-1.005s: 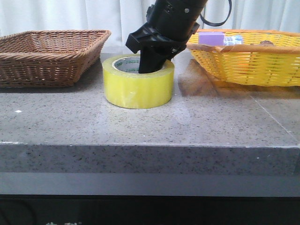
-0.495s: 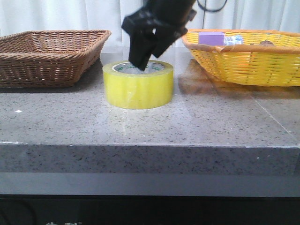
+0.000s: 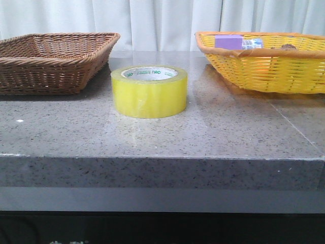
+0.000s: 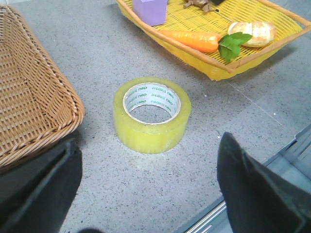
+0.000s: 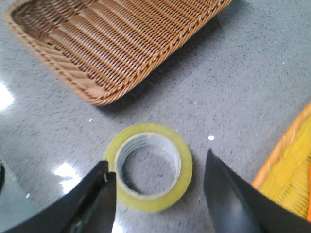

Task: Transfer tape with both arms

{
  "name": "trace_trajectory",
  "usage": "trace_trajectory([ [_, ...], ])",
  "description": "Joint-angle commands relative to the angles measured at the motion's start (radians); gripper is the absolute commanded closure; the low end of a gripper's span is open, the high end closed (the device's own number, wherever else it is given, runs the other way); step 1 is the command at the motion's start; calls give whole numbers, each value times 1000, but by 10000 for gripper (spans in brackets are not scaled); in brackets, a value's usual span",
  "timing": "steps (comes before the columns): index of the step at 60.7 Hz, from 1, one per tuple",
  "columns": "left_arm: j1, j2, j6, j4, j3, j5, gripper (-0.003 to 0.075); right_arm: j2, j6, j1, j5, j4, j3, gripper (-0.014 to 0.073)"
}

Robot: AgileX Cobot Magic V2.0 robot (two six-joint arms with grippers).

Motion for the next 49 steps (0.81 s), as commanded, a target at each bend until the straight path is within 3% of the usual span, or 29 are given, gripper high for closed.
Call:
trace_trajectory([
  [1, -6, -4, -2, -9, -36, -78, 155, -138, 6, -2, -84, 23, 80, 183],
  [25, -6, -4, -2, -9, -36, -79, 155, -565, 6, -2, -242, 40, 558, 183],
  [37, -6, -4, -2, -9, -36, -79, 155, -694, 6, -2, -242, 73, 691, 183],
  [49, -6, 9, -2, 19, -40, -77, 155, -751, 6, -2, -244, 78, 717, 183],
])
